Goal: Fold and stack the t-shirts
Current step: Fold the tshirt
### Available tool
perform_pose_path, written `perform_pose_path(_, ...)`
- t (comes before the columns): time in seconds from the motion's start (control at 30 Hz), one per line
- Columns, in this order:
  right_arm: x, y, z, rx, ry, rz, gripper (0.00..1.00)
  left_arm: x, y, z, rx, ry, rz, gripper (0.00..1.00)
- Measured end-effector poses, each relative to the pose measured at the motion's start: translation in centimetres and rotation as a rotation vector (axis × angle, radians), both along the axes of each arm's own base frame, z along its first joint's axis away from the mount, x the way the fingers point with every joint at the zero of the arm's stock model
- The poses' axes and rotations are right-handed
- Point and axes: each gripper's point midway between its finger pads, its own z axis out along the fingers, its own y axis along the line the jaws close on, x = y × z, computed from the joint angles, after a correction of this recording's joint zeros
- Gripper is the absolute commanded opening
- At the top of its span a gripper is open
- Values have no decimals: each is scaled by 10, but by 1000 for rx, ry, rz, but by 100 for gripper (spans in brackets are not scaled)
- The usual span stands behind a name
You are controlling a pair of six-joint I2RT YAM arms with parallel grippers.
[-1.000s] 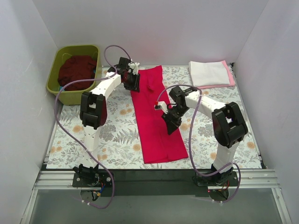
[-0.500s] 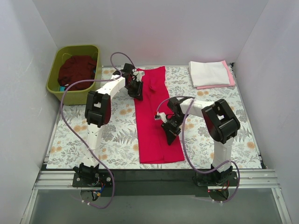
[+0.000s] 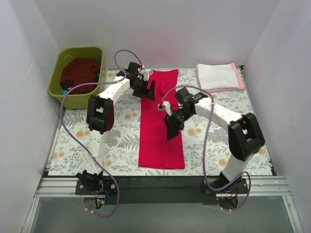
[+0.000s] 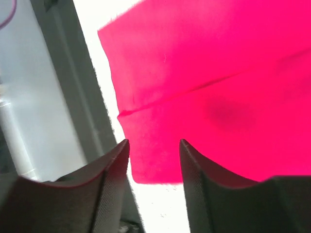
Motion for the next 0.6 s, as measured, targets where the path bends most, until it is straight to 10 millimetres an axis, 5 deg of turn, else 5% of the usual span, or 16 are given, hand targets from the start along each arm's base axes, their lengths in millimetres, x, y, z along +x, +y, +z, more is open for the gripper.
perform_pose_path(0.1, 31, 7, 64, 97, -277, 3, 61, -6, 4, 44, -19, -91, -22, 87)
perform_pose_path(0.2, 58, 6, 139, 173, -585, -11, 65, -14, 9, 119, -62, -261, -45, 88)
perform_pose_path(0.27, 69, 3, 180, 206, -740, -29, 93, -28, 14, 184, -112, -439, -74, 88)
perform_pose_path(0.33, 76, 0, 205, 229, -847, -36, 98, -53, 19, 237, -160, -590, -107, 91)
perform_pose_path(0.4, 79, -3, 217, 239, -909, -38, 98, -86, 25, 276, -199, -725, -154, 93)
perform_pose_path(0.47, 80, -3, 215, 234, -921, -29, 98, -118, 29, 292, -224, -805, -219, 94)
perform_pose_path(0.53, 78, -4, 199, 220, -901, -14, 98, -148, 30, 282, -237, -812, -312, 93)
perform_pose_path(0.6, 68, -9, 167, 187, -843, 19, 93, -177, 31, 246, -236, -763, -409, 90)
